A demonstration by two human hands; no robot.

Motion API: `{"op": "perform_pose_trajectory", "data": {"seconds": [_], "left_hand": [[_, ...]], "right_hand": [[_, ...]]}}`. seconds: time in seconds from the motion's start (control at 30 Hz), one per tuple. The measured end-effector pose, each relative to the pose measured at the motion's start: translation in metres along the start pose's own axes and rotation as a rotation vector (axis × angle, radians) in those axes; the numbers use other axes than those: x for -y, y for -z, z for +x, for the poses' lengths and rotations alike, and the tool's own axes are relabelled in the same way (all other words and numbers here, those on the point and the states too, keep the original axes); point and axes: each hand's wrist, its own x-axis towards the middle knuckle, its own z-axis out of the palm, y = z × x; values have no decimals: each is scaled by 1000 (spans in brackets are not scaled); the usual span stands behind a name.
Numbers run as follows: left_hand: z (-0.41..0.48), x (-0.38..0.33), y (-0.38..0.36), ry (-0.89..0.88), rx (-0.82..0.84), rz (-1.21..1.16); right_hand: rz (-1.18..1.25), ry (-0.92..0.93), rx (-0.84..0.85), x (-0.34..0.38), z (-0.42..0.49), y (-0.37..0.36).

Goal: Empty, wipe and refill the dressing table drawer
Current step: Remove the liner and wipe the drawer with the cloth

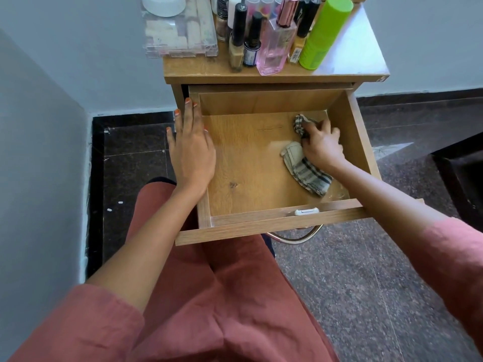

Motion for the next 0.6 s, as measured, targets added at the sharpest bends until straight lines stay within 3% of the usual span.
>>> {"op": "perform_pose_trajectory", "data": {"seconds": [0.13, 0.3, 0.47, 0.6], "left_hand": [[0, 0, 0, 1, -1, -6], [0, 0, 1, 3, 2, -7], [0, -1, 1, 2, 2, -12], [0, 0, 1, 3, 5, -10]], "right_hand": [[14, 121, 173, 19, -18, 1], [-150, 311, 402, 46, -53, -6], [-286, 408, 299, 36, -68, -11], [-312, 323, 183, 26, -52, -8]]}}
